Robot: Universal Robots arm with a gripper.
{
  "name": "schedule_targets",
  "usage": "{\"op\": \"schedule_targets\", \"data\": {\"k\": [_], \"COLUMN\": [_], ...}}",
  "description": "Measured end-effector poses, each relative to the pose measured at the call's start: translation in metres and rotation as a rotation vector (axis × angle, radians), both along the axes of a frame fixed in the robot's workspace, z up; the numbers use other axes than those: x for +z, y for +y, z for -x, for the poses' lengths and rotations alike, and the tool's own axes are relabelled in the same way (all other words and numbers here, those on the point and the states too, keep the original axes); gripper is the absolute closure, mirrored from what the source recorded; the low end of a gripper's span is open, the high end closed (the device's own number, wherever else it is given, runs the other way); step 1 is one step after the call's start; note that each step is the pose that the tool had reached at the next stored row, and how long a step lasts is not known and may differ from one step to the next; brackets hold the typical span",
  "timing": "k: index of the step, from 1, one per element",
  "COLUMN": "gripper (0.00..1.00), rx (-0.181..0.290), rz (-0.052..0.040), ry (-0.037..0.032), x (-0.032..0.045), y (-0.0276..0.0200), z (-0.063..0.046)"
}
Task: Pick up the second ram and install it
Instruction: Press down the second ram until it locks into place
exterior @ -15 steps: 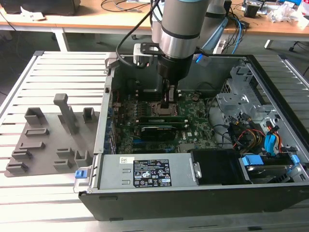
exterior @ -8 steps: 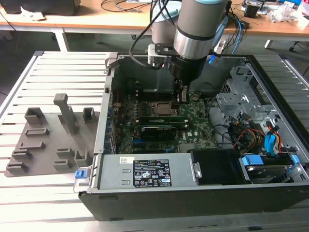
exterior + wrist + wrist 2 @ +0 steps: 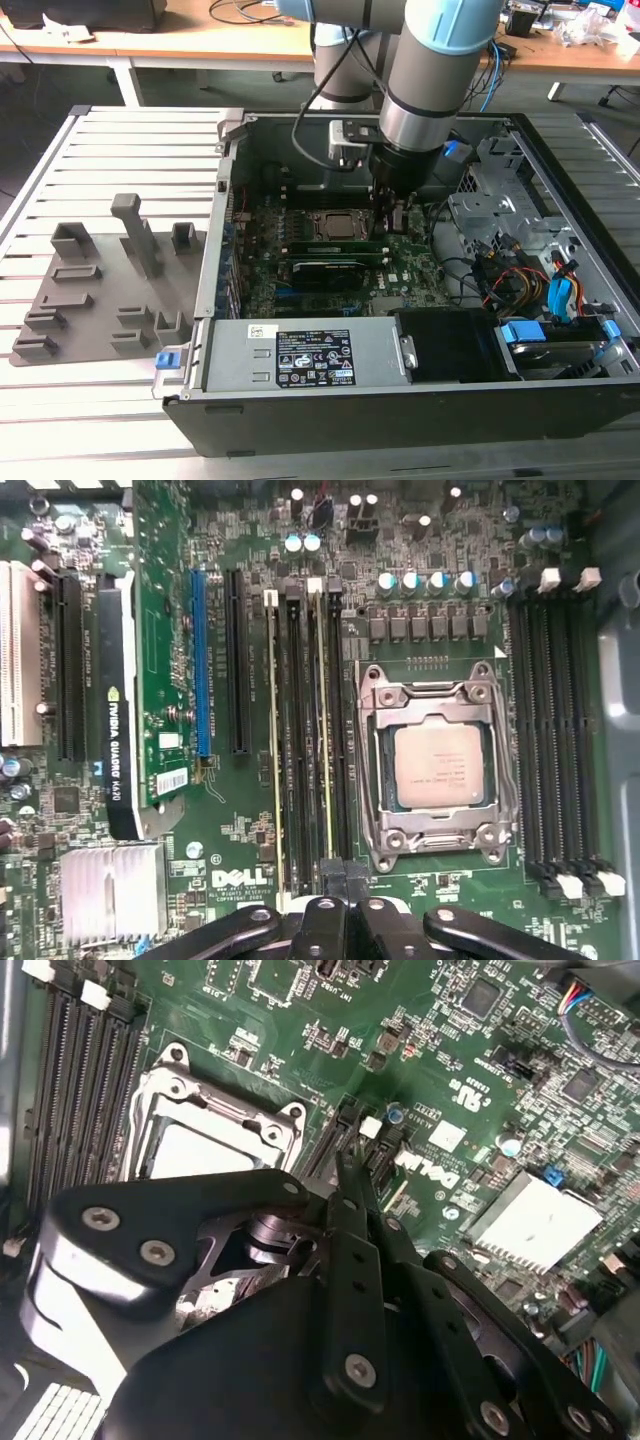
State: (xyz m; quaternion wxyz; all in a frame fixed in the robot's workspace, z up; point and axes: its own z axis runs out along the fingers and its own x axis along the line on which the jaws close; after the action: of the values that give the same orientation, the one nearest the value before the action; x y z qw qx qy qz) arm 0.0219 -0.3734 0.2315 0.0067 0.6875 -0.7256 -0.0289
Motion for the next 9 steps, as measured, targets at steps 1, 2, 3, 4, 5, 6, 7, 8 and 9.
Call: {"op": "schedule_targets", "data": {"k": [1, 2, 3, 4, 5, 6, 7, 8, 9], "gripper": [0.89, 0.89, 0.89, 0.89, 0.89, 0.89, 0.89, 0.89, 0.89], "rx": [0.000, 0.000, 0.000, 0.000, 0.000, 0.000, 0.000, 0.000, 0.000], "rz": [0.0010, -0.0004, -0.0014, -0.0031, -0.0020, -0.0038, -0.0054, -0.0057, -0.0058], "ry": [0.0004, 0.0001, -0.0003, -0.0012, -0.0045, -0.0063, -0.0086, -0.0092, -0.0097], "x": [-0.0030, -0.0037, -0.0025, -0.0005, 0.0045, 0.0045, 0.0047, 0.0047, 0.0047], "y": [-0.0001, 0.0000, 0.0002, 0.0004, 0.0001, 0.0002, 0.0000, 0.0000, 0.0000], "z": [0.000, 0.000, 0.000, 0.000, 0.003, 0.007, 0.017, 0.022, 0.026]}}
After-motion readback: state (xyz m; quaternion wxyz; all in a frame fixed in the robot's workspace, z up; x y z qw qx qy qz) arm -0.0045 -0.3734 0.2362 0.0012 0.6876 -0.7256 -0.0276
